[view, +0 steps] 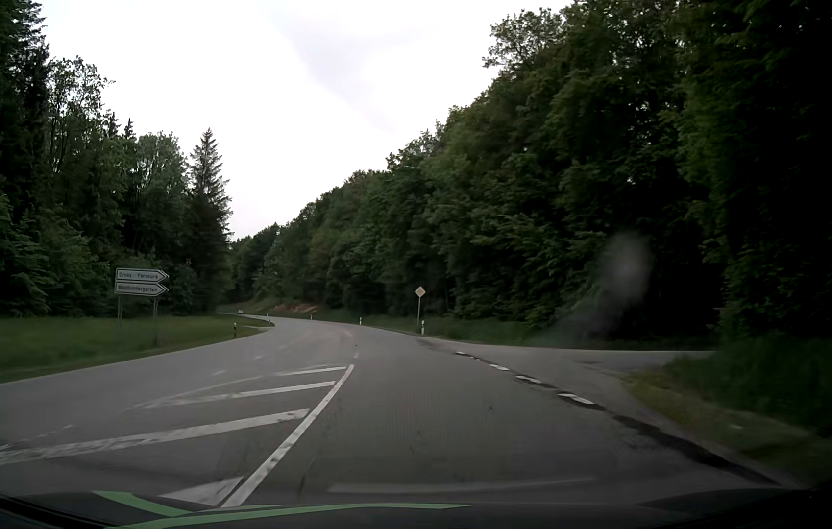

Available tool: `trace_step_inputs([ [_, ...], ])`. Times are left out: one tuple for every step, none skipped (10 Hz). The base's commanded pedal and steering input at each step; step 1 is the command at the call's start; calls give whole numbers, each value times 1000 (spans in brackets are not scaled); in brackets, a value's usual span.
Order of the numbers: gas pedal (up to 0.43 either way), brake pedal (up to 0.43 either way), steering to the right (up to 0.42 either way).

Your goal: Follow the waypoints while adhering to traffic rules and regulations

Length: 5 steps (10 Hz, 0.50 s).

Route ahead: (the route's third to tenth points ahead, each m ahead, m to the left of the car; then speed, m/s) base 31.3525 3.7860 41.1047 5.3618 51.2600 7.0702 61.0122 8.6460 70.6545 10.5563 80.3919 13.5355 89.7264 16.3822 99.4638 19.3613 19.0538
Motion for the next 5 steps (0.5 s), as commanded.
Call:
trace_step_inputs([
  [79, 0, -16],
  [79, 0, -16],
  [87, 0, -16],
  [87, 0, -16],
  [87, 0, -16],
])
